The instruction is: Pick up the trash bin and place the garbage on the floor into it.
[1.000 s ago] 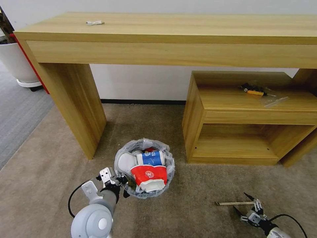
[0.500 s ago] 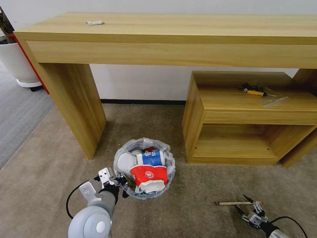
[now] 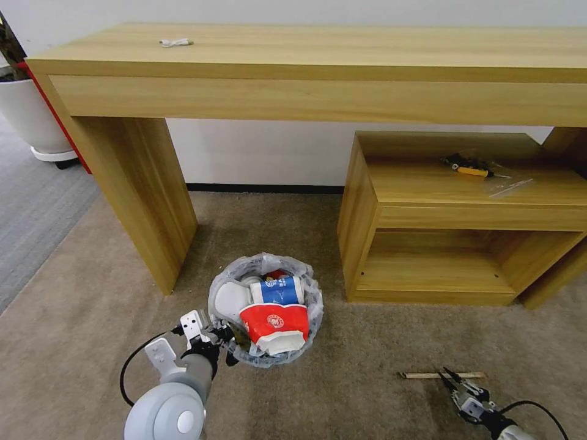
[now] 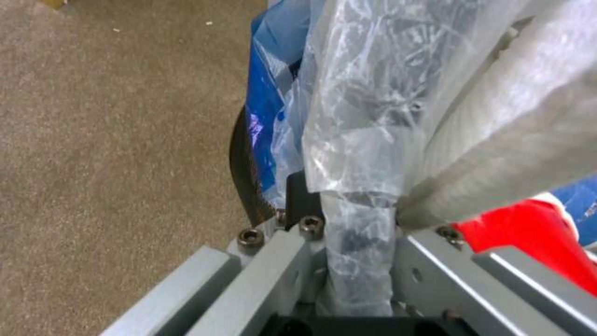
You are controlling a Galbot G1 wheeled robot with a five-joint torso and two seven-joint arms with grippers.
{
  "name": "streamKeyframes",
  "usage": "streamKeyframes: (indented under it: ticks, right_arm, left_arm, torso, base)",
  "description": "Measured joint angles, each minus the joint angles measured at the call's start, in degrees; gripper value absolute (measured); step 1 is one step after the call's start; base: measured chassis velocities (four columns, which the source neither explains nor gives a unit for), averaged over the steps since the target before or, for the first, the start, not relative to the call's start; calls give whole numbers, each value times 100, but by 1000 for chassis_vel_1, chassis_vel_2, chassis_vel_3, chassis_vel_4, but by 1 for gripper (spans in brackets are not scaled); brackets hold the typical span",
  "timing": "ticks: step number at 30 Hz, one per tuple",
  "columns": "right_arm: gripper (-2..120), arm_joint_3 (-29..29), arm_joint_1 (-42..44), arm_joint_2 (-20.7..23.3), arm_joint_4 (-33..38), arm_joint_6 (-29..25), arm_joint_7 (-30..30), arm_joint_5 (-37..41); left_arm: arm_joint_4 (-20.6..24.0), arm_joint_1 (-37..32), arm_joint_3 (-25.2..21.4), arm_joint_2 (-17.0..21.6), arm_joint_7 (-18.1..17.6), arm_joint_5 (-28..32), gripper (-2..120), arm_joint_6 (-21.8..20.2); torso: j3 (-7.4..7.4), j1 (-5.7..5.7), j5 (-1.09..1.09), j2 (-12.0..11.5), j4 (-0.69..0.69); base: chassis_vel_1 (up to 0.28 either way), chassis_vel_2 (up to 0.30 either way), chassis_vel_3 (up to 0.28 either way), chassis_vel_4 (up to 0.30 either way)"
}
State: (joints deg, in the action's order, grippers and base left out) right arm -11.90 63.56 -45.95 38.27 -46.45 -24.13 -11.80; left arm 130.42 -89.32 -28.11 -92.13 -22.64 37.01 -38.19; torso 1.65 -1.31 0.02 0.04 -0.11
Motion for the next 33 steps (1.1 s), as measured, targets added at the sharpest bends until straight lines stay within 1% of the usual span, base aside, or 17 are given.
streamKeyframes:
  ticks: [4,7,8,9,11,12,13,16,17,20,21,22,24,25,26,33]
  right_arm:
    - [21,0,17,44,87,-2,-20,2]
    - [33,36,126,174,289,-3,-20,7]
    - [36,45,158,198,336,-3,-18,2]
    - [36,45,158,198,336,-3,-18,2]
    - [48,62,196,216,386,-3,-31,-34]
    - [51,67,197,216,406,-3,-37,-52]
    - [51,67,197,216,406,-3,-37,-52]
    - [66,78,218,232,481,-3,-62,-98]
    - [66,78,218,232,481,-3,-62,-98]
    - [80,78,209,216,432,-3,-131,-179]
    - [80,78,209,216,432,-3,-131,-179]
    - [86,73,205,209,415,-3,-142,-189]
    - [93,69,202,202,421,-4,-156,-190]
    - [93,69,202,202,421,-4,-156,-190]
    - [98,69,202,203,427,-4,-158,-190]
    - [100,65,231,218,439,-4,-154,-206]
  left_arm:
    - [-20,21,8,0,1,-28,0,1]
    - [-51,45,22,0,3,-44,0,3]
    - [-53,51,23,0,3,-44,0,4]
    - [-53,51,23,0,3,-44,0,4]
    - [-61,63,32,0,8,-43,0,8]
    - [-61,67,33,0,10,-41,0,8]
    - [-61,67,33,0,10,-41,0,8]
    - [-62,79,33,0,12,-38,0,11]
    - [-62,79,33,0,12,-38,0,11]
    - [-63,75,35,0,20,-35,0,21]
    - [-63,75,35,0,20,-35,0,21]
    - [-63,75,30,0,22,-32,0,22]
    - [-63,81,23,0,23,-26,0,21]
    - [-63,81,23,0,23,-26,0,21]
    - [-63,83,23,0,23,-25,0,22]
    - [-73,97,50,0,23,-23,0,22]
  torso:
    - [0,0,1,0,0]
    - [0,0,-1,0,0]
    - [0,0,-1,0,0]
    - [0,0,-1,0,0]
    - [0,0,0,0,-1]
    - [0,0,0,0,0]
    - [0,0,0,0,0]
    - [0,0,0,0,1]
    - [0,0,0,0,1]
    - [0,0,1,0,0]
    - [0,0,1,0,0]
    - [0,0,0,0,0]
    - [0,0,1,0,0]
    - [0,0,1,0,0]
    - [0,0,1,0,0]
    - [0,0,0,0,-1]
  base:
    - [0,0,0,0]
    - [0,0,0,0]
    - [0,0,0,0]
    - [0,0,0,0]
    - [0,0,0,0]
    - [0,0,0,0]
    - [0,0,0,0]
    - [0,0,0,0]
    - [0,0,0,0]
    - [0,0,0,0]
    - [0,0,0,0]
    - [0,0,0,0]
    - [0,0,0,0]
    - [0,0,0,0]
    - [0,0,0,0]
    - [0,0,0,0]
